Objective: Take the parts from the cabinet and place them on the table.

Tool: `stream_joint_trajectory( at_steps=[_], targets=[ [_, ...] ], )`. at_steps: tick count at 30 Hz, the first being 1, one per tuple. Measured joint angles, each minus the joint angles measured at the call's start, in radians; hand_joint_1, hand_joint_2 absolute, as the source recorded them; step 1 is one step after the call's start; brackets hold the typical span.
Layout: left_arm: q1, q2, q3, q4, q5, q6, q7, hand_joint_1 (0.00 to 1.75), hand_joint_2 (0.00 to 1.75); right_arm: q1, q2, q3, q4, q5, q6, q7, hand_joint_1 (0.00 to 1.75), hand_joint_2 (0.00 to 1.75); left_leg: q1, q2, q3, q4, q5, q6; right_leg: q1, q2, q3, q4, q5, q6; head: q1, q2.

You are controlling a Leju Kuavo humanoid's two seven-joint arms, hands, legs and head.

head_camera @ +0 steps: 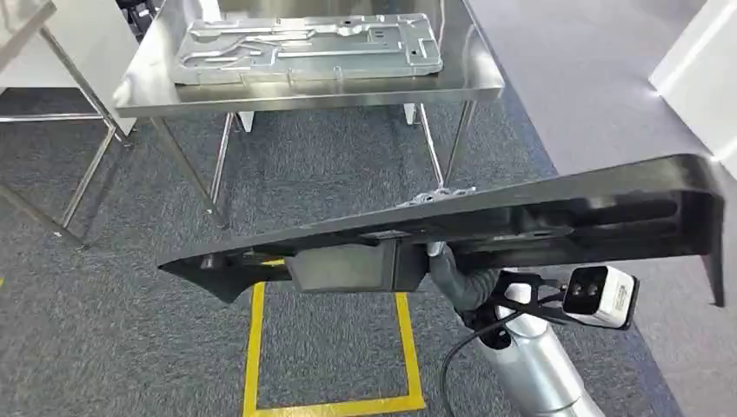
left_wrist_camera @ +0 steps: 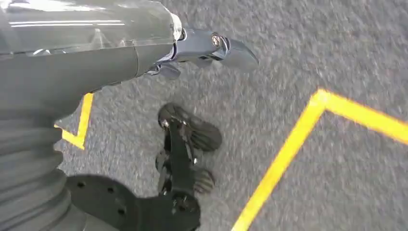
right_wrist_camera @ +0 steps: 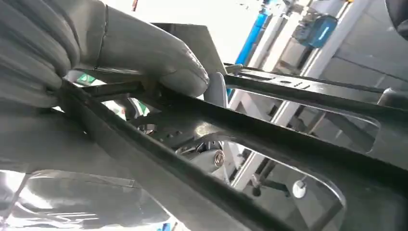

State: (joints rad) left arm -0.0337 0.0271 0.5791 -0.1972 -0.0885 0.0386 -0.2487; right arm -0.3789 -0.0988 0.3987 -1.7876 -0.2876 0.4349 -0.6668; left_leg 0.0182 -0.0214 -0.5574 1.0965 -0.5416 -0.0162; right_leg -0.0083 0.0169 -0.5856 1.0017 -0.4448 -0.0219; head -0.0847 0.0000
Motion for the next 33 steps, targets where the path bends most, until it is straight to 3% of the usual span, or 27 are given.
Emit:
stream_joint_trajectory(
  at_steps=[2,3,4,5,7,8,9,11,14,15,18,19,20,22,23,24,25,26,28,29,30,33],
  targets=[
    [-0.002,0.0,0.0,0.0,-0.003,-0.002,-0.002,0.0,1.75,0.005,0.0,-0.002,0.0,-0.009,0.008,-0.01,1.75,1.75,0.001,0.006,-0.093,0.154,-0.064,-0.005,0.006,-0.01,0.008,0.0,-0.012,-0.005,0.0,0.0],
    [0.0,0.0,0.001,0.0,-0.003,-0.002,-0.002,0.0,1.75,0.006,-0.001,-0.004,0.002,-0.015,0.017,-0.013,1.75,1.75,0.001,0.007,-0.132,0.21,-0.077,-0.006,0.008,-0.012,0.013,0.001,-0.017,-0.006,0.0,0.0],
    [0.004,0.0,0.002,0.0,-0.003,-0.002,-0.002,0.0,1.75,0.008,-0.001,-0.005,0.003,-0.019,0.019,-0.015,1.75,1.75,0.001,0.007,-0.148,0.219,-0.064,-0.006,0.009,-0.012,0.019,0.001,-0.024,-0.006,0.0,0.0],
    [0.006,0.0,0.003,0.0,-0.003,-0.002,-0.002,0.0,1.75,0.01,-0.002,-0.006,0.003,-0.021,0.019,-0.015,1.75,1.75,0.001,0.008,-0.141,0.183,-0.029,-0.004,0.011,-0.011,0.028,0.002,-0.03,-0.006,0.0,0.0],
    [0.007,0.0,0.004,0.0,-0.003,-0.002,-0.002,0.0,1.75,0.01,-0.002,-0.007,0.003,-0.023,0.019,-0.015,1.75,1.75,0.001,0.01,-0.083,0.02,0.086,0.006,0.014,-0.011,0.051,0.003,-0.046,-0.005,0.0,0.0],
    [0.008,0.001,0.004,0.0,-0.003,-0.002,-0.003,0.0,1.75,0.01,-0.002,-0.007,0.003,-0.023,0.02,-0.015,1.75,1.75,-0.003,0.013,-0.059,-0.052,0.121,0.015,0.014,-0.012,0.06,0.002,-0.055,-0.003,0.0,0.0],
    [0.008,0.003,0.005,0.0,-0.003,-0.002,-0.003,0.0,1.75,0.009,-0.003,-0.008,0.004,-0.023,0.021,-0.016,1.75,1.75,-0.013,0.015,-0.058,-0.058,0.083,0.015,0.015,-0.013,0.064,0.002,-0.057,0.003,0.0,0.0],
    [0.007,0.002,0.005,0.0,-0.005,-0.002,-0.003,0.0,1.75,0.013,-0.003,-0.011,0.004,-0.024,0.021,-0.015,1.75,1.75,-0.016,0.014,-0.051,-0.072,0.097,0.027,0.015,-0.012,0.066,0.004,-0.063,0.017,0.0,0.0],
    [0.01,0.001,0.006,0.0,-0.006,-0.002,-0.003,0.0,1.75,0.011,-0.006,-0.017,0.003,-0.024,0.027,-0.016,1.75,1.75,-0.005,0.014,-0.024,-0.089,0.093,0.04,0.012,-0.013,0.062,0.037,-0.069,0.031,0.0,0.0],
    [0.008,0.001,0.006,0.0,-0.007,-0.002,-0.005,0.0,1.75,0.008,-0.006,-0.021,0.003,-0.025,0.033,-0.018,1.75,1.75,-0.005,0.014,-0.016,-0.092,0.089,0.045,0.012,-0.014,0.035,0.085,-0.084,0.037,0.0,0.0],
    [0.006,0.001,0.01,0.0,-0.011,-0.002,-0.006,0.0,1.75,0.015,-0.007,-0.026,0.003,-0.026,0.035,-0.018,1.75,1.75,-0.005,0.014,-0.005,-0.092,0.075,0.049,0.002,-0.013,-0.106,0.293,-0.166,0.049,0.0,0.0],
    [0.007,0.001,0.011,0.0,-0.011,-0.002,-0.006,0.0,1.75,0.019,-0.007,-0.026,0.003,-0.026,0.035,-0.018,1.75,1.75,-0.005,0.013,0.002,-0.092,0.069,0.048,-0.002,-0.014,-0.137,0.319,-0.165,0.054,0.0,0.0],
    [0.008,0.001,0.012,0.0,-0.011,-0.002,-0.006,0.0,1.75,0.019,-0.008,-0.027,0.003,-0.026,0.035,-0.018,1.75,1.75,-0.004,0.013,0.012,-0.092,0.061,0.045,-0.006,-0.014,-0.143,0.298,-0.136,0.056,0.0,0.0],
    [0.009,0.0,0.014,0.0,-0.011,-0.002,-0.006,0.0,1.75,0.019,-0.008,-0.029,0.003,-0.026,0.035,-0.018,1.75,1.75,-0.001,0.012,0.039,-0.092,0.043,0.038,-0.01,-0.015,-0.094,0.144,-0.022,0.059,0.0,0.0],
    [0.008,0.0,0.015,0.0,-0.012,-0.002,-0.006,0.0,1.75,0.019,-0.008,-0.031,0.003,-0.026,0.035,-0.018,1.75,1.75,0.0,0.012,0.051,-0.092,0.033,0.032,-0.01,-0.015,-0.063,0.059,0.036,0.057,0.0,0.0],
    [0.007,0.0,0.016,0.0,-0.012,-0.003,-0.006,0.0,1.75,0.02,-0.008,-0.031,0.003,-0.026,0.035,-0.018,1.75,1.75,-0.001,0.012,0.059,-0.09,0.026,0.026,-0.007,-0.016,-0.057,0.03,0.032,0.054,0.0,0.0],
    [0.005,0.0,0.016,0.0,-0.012,-0.002,-0.006,0.0,1.75,0.019,-0.008,-0.032,0.003,-0.026,0.035,-0.018,1.75,1.75,-0.002,0.011,0.055,-0.092,0.022,0.019,0.0,-0.018,-0.059,0.028,-0.002,0.039,0.001,0.0],
    [0.004,0.0,0.017,0.0,-0.012,-0.002,-0.006,0.0,1.75,0.02,-0.008,-0.032,0.002,-0.026,0.035,-0.018,1.75,1.75,-0.002,0.013,0.052,-0.096,0.014,0.01,0.002,-0.016,-0.057,0.027,0.022,0.03,0.0,0.0],
    [0.004,0.0,0.018,0.0,-0.014,-0.002,-0.006,0.0,1.75,0.021,-0.009,-0.035,0.002,-0.025,0.035,-0.018,1.75,1.75,-0.003,0.013,0.07,-0.086,0.016,-0.001,0.001,-0.015,-0.047,0.024,0.012,0.013,0.0,0.0],
    [0.002,0.0,0.019,0.0,-0.015,-0.002,-0.006,0.0,1.75,0.022,-0.008,-0.036,0.0,-0.023,0.035,-0.019,1.75,1.75,0.002,0.016,0.066,-0.071,0.007,-0.004,-0.002,-0.014,-0.032,0.018,0.012,0.007,0.0,0.0],
    [0.001,-0.001,0.02,0.0,-0.017,-0.002,-0.006,0.0,1.75,0.02,-0.008,-0.038,0.0,-0.022,0.035,-0.019,1.75,1.75,0.002,0.016,0.046,-0.028,0.001,-0.003,-0.001,-0.015,-0.022,0.017,0.007,-0.001,0.0,0.0],
    [-0.001,0.0,0.021,0.0,-0.023,-0.005,-0.006,0.0,1.75,0.03,-0.008,-0.04,-0.003,-0.016,0.034,-0.02,1.75,1.75,0.002,0.016,-0.095,0.191,-0.082,-0.01,0.006,-0.017,-0.005,0.017,-0.013,-0.01,0.0,0.0]
  ],
)
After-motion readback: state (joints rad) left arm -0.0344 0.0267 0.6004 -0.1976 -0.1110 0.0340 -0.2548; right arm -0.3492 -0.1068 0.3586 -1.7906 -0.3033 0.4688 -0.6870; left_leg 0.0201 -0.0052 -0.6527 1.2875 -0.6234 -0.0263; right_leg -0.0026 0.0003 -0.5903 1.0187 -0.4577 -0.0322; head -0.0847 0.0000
